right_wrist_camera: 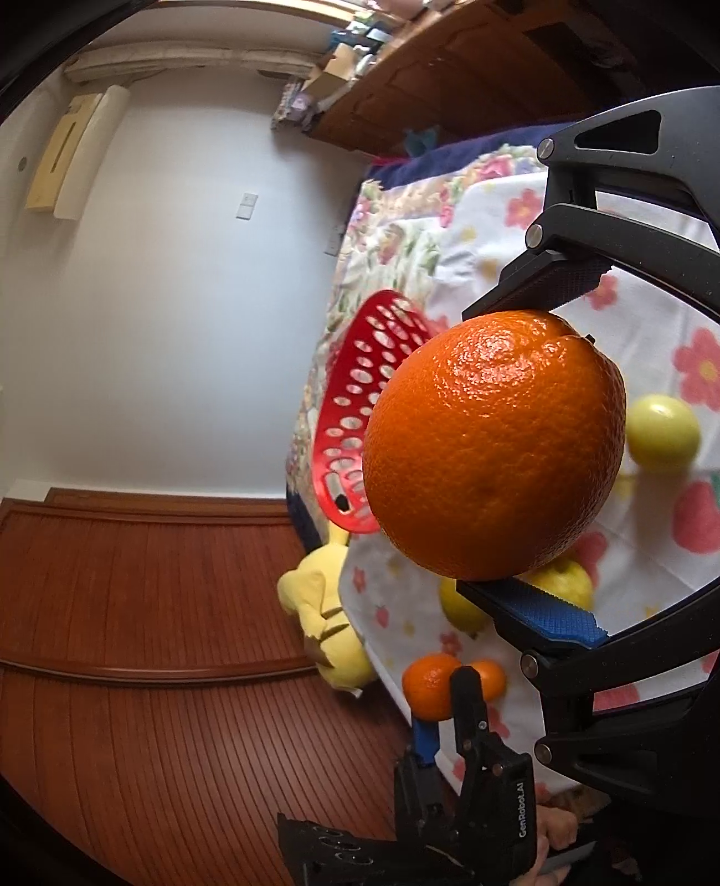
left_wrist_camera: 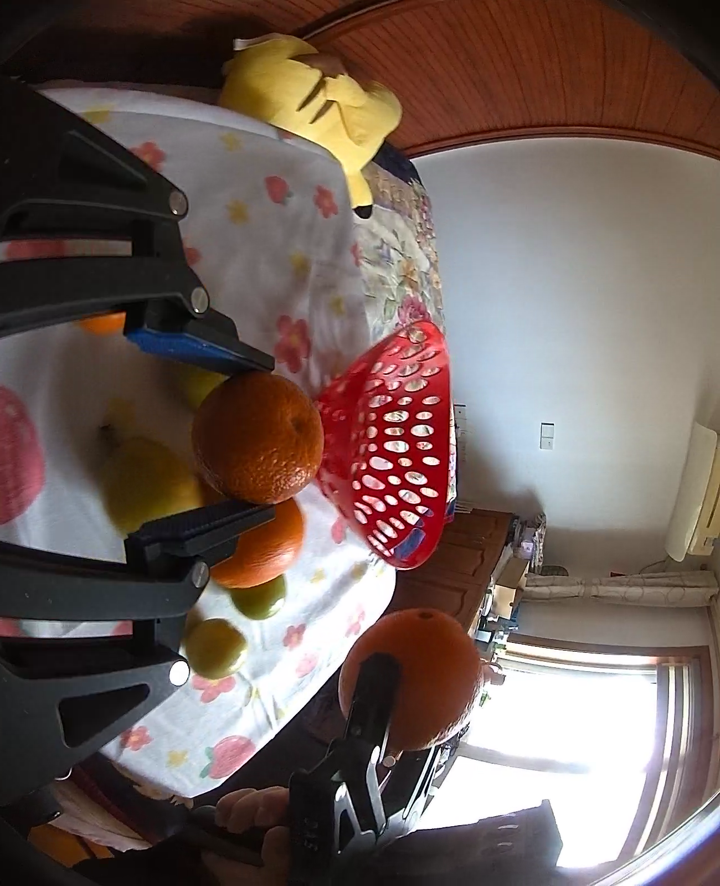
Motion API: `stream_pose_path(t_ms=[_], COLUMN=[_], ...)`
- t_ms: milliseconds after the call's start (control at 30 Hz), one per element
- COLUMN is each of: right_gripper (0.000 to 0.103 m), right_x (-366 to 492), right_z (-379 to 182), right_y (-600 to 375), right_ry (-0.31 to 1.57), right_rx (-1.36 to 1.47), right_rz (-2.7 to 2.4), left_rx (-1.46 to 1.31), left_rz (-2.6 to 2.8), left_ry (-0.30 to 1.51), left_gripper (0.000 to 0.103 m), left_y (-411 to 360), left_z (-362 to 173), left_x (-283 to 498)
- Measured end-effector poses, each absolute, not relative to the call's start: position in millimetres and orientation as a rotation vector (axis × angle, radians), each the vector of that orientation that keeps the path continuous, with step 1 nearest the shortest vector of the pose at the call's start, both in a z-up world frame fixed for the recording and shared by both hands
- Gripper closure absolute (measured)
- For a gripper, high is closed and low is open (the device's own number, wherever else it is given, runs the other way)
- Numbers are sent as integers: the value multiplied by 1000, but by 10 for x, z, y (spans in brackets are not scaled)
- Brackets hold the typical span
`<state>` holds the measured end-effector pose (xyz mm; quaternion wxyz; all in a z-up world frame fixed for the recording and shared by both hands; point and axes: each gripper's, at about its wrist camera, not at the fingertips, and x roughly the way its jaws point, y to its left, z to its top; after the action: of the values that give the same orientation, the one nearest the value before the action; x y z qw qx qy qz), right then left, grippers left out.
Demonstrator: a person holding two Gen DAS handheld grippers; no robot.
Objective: Organize fruits
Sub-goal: 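Lift the tangerine with the left tool while the right tool carries the orange over the red basket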
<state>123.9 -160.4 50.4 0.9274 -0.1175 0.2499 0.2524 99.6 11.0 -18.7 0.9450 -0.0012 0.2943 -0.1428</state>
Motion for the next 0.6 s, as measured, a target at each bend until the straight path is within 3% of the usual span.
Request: stream_pose_path(t_ms=[600], right_gripper=[15], right_x=[2636], right_z=[271], right_y=[-1291], right_ry=[667], right_rx=[-300], right_rz=[558], left_rx=[29], left_rz=[-306], left_ry=[620], left_gripper=[59], left_y=[-2], left_z=[-16], left_x=[2021])
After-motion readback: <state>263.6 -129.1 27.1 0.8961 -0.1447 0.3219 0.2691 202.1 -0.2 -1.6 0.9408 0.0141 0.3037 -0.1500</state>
